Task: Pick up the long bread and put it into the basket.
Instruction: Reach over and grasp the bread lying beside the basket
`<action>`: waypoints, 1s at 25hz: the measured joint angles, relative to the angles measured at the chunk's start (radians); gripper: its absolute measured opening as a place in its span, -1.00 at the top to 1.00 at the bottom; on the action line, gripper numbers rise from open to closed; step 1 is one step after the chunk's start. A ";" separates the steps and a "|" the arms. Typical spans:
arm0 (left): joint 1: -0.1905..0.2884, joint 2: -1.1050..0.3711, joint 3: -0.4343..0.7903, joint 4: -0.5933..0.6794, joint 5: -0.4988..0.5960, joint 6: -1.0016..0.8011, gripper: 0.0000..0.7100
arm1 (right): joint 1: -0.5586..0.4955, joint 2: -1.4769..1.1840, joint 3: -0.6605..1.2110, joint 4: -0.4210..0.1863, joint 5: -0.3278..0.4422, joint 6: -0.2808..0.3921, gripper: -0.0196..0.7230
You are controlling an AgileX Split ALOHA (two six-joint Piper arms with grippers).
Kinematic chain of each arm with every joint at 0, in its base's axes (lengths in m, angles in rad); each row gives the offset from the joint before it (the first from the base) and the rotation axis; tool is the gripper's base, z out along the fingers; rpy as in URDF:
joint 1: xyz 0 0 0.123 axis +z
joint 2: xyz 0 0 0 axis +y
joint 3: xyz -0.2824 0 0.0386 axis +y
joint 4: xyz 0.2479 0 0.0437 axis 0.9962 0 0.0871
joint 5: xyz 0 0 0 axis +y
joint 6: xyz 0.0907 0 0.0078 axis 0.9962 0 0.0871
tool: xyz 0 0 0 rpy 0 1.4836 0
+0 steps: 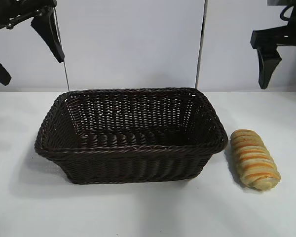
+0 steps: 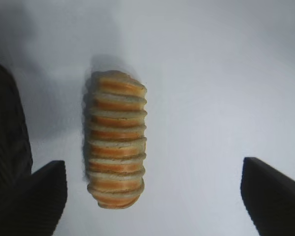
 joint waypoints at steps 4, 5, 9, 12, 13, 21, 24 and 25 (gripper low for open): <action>0.000 0.000 0.000 0.000 0.000 0.000 -0.89 | 0.000 0.045 0.061 0.070 -0.099 -0.006 -0.90; 0.000 0.000 0.000 0.000 0.000 0.000 -0.89 | 0.000 0.064 0.067 0.086 -0.117 -0.013 -0.90; 0.000 0.000 0.000 0.002 -0.003 0.000 -0.89 | 0.000 0.117 0.073 0.126 -0.179 -0.037 -0.90; 0.000 0.000 0.000 0.002 -0.003 0.000 -0.89 | 0.000 0.149 0.073 0.141 -0.212 -0.044 -0.90; 0.000 0.000 0.000 0.002 -0.003 0.000 -0.89 | 0.000 0.158 0.073 0.145 -0.223 -0.044 -0.88; 0.000 0.000 0.000 0.003 -0.003 0.000 -0.89 | 0.015 0.207 0.073 0.173 -0.252 -0.044 0.34; 0.000 0.000 0.000 0.003 -0.003 0.000 -0.89 | 0.016 0.212 0.073 0.183 -0.249 -0.043 0.74; 0.000 0.000 0.000 0.003 -0.004 0.000 -0.89 | 0.016 0.212 0.073 0.185 -0.245 -0.043 0.77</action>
